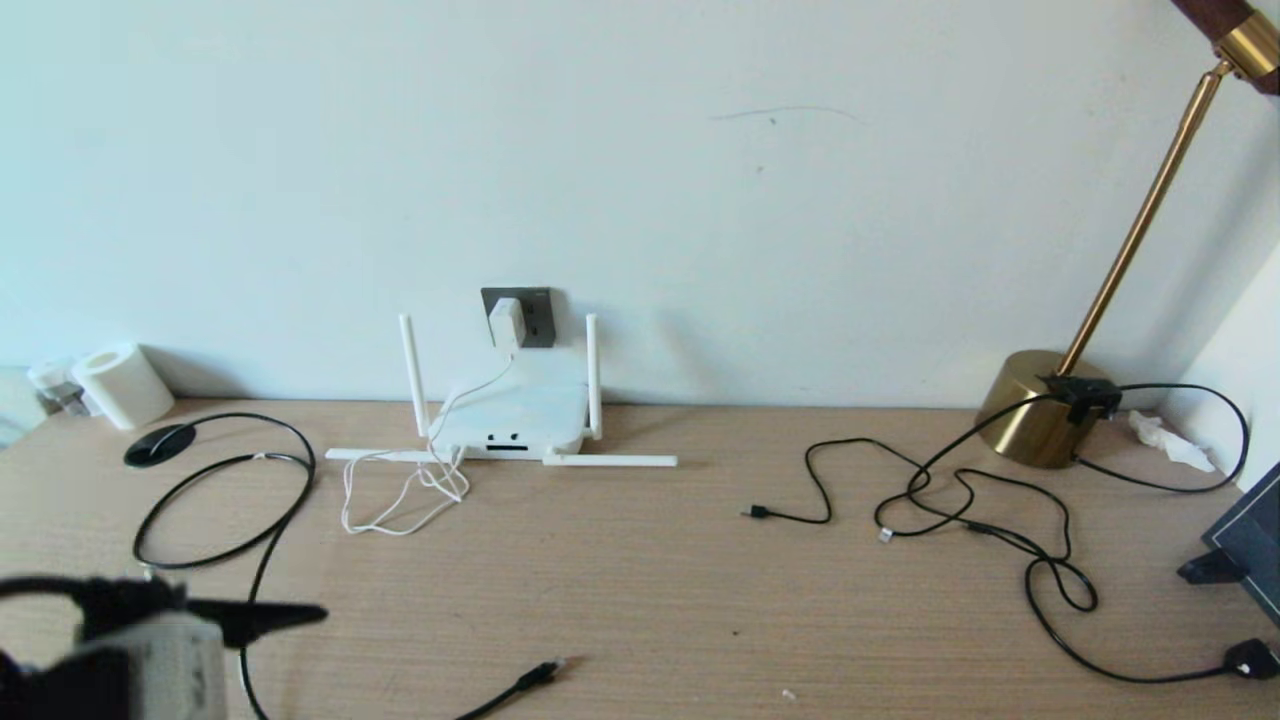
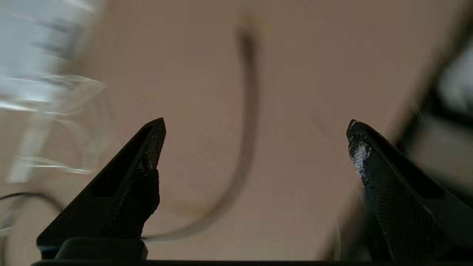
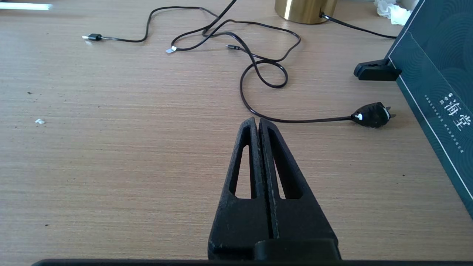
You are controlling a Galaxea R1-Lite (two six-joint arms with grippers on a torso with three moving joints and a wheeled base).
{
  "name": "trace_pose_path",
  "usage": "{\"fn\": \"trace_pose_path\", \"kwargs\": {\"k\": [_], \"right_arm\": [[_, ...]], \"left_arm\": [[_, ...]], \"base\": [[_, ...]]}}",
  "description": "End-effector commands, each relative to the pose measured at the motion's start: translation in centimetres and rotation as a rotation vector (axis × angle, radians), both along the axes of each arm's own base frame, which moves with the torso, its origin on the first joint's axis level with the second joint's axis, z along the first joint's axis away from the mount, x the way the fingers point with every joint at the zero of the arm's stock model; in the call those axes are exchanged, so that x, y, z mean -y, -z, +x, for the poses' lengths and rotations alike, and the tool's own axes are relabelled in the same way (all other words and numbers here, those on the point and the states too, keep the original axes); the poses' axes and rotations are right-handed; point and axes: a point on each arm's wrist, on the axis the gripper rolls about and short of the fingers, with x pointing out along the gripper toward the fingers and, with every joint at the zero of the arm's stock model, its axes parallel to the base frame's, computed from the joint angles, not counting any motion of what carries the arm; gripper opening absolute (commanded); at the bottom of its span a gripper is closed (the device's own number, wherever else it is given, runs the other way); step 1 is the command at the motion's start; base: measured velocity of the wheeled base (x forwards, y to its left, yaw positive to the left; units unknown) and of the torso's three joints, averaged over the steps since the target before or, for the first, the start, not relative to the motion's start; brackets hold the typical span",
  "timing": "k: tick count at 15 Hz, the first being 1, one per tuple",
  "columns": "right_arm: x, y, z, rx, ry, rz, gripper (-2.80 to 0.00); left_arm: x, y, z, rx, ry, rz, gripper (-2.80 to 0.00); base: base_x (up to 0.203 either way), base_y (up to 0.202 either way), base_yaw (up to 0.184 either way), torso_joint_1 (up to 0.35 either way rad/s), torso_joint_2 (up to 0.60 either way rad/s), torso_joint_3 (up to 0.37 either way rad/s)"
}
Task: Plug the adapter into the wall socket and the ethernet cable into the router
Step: Pick up cable
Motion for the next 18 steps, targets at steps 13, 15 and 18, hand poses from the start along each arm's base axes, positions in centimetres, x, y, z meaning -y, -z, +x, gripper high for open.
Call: {"fn": "trace_pose_path", "kwargs": {"k": [13, 15, 18], "right_arm": [[0.0, 0.0, 0.0, -0.002, 0.0, -0.001, -2.8], [0.0, 0.0, 0.0, -0.002, 0.0, -0.001, -2.8], [0.0, 0.0, 0.0, -0.002, 0.0, -0.001, -2.8]], "left_arm": [[6.0, 5.9, 10.9, -0.337, 0.154, 0.21, 0.0], [7.7, 6.4, 11.1, -0.389, 0.156, 0.178, 0.0], [8.8, 7.6, 11.4, -0.447, 0.136, 0.172, 0.0]], "base": [[0.0, 0.0, 0.0, 0.0, 0.0, 0.0], [0.0, 0.0, 0.0, 0.0, 0.0, 0.0], [0.0, 0.0, 0.0, 0.0, 0.0, 0.0]]}}
